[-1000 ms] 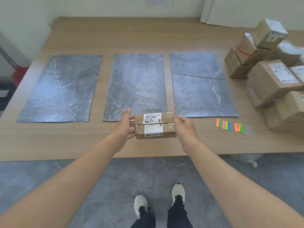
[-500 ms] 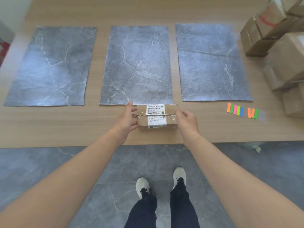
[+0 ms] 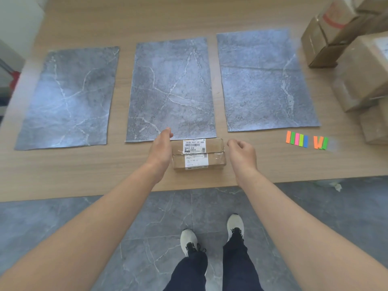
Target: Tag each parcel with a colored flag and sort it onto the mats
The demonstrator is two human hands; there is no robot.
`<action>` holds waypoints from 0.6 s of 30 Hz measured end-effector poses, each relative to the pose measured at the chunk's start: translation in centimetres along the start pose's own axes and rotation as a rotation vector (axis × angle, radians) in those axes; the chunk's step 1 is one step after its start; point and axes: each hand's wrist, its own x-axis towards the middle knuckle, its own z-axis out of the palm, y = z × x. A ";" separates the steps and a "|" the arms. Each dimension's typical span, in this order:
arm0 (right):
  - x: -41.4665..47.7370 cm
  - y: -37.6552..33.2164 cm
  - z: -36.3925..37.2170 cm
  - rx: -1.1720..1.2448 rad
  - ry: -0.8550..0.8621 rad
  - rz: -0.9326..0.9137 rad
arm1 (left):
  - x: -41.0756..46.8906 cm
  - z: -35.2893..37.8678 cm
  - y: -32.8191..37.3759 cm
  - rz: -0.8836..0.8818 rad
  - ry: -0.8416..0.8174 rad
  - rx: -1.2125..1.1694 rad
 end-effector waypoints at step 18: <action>3.8 -0.6 -13.1 0.120 0.133 -0.017 | -2.3 15.7 5.8 0.044 -0.308 0.037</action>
